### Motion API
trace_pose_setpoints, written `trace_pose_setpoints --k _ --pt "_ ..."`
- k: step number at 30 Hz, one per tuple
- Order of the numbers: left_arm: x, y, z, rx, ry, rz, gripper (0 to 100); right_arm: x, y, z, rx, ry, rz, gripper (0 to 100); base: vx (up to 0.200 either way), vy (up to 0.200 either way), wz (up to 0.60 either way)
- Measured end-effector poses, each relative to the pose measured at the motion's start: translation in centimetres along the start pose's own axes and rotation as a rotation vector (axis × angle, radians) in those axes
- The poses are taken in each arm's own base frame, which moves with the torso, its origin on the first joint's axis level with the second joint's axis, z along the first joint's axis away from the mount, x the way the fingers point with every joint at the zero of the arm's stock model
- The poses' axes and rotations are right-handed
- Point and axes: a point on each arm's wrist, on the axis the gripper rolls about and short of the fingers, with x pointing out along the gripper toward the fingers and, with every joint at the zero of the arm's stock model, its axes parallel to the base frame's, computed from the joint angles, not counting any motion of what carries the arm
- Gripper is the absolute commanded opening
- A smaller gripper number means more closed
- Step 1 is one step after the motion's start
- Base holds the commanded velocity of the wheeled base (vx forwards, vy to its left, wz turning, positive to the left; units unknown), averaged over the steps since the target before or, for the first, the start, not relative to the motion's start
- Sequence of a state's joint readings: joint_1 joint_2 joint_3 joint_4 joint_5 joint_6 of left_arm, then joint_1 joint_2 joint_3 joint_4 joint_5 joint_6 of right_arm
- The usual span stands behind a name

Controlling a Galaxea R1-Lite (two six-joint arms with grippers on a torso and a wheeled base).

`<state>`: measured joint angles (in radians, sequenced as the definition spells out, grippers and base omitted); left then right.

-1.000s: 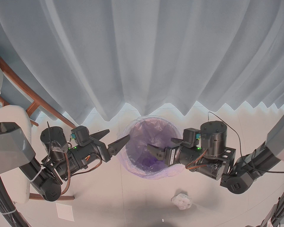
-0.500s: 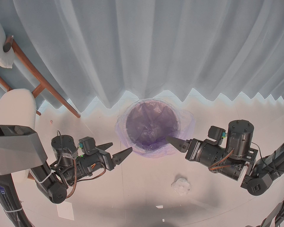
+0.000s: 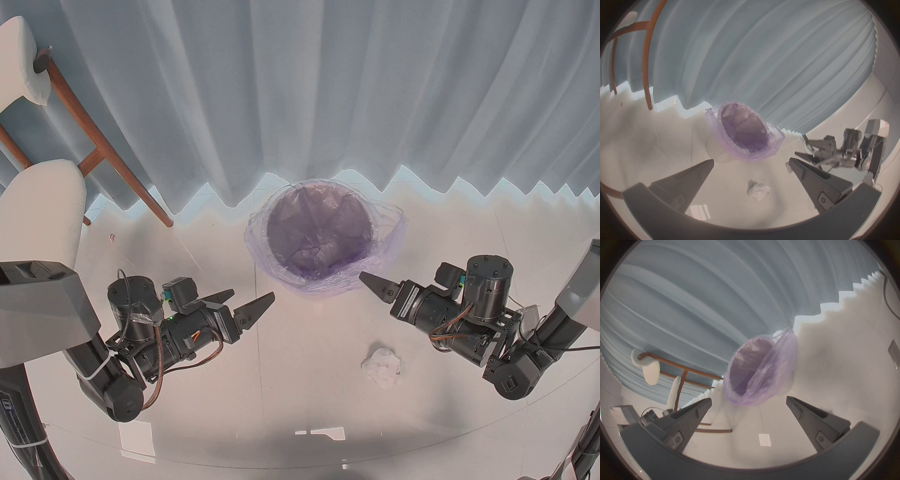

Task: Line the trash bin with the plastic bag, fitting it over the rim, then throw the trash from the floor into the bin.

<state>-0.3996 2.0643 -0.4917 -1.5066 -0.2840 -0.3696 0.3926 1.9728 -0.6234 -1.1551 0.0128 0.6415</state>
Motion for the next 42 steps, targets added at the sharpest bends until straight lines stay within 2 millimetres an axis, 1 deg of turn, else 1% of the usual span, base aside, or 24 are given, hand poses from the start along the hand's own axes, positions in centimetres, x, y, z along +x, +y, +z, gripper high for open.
trace_pose_setpoints --k 7,11,16,22,26,32,36,39,42 --pt "-0.2 -1.1 1.5 -0.173 -0.049 -0.039 100 -0.1 -0.3 -0.2 0.007 0.046 -0.035 100 0.0 0.0 0.0" --pt "-0.1 -1.3 1.7 -0.189 -0.056 -0.047 100 -0.2 -0.3 0.0 0.018 0.051 -0.041 100 0.0 0.0 0.0" --pt "0.3 -0.9 1.0 -0.191 -0.037 -0.032 100 0.0 -0.2 0.2 0.046 0.042 -0.036 100 0.0 0.0 0.0" --pt "0.8 -0.3 -0.1 -0.158 -0.006 -0.013 100 0.6 -0.6 -0.1 0.051 0.048 -0.046 100 0.0 0.0 0.0" --pt "1.1 0.2 -1.1 -0.119 0.022 0.004 100 1.5 -0.8 -0.2 0.082 0.037 -0.045 100 0.0 0.0 0.0" --pt "1.2 0.8 -2.0 -0.105 0.05 0.022 100 2.9 -0.7 0.0 0.169 0.016 -0.037 100 0.0 0.0 0.0" --pt "1.2 1.0 -2.3 -0.107 0.059 0.027 100 3.4 -0.6 1.1 0.255 -0.025 -0.019 100 0.0 0.0 0.0" --pt "1.2 1.0 -2.4 -0.107 0.063 0.027 100 3.6 -0.8 2.3 0.278 -0.067 -0.008 100 0.0 0.0 0.0" --pt "1.3 1.0 -2.4 -0.108 0.065 0.027 100 3.8 -1.0 2.8 0.288 -0.084 -0.002 100 0.0 0.0 0.0"
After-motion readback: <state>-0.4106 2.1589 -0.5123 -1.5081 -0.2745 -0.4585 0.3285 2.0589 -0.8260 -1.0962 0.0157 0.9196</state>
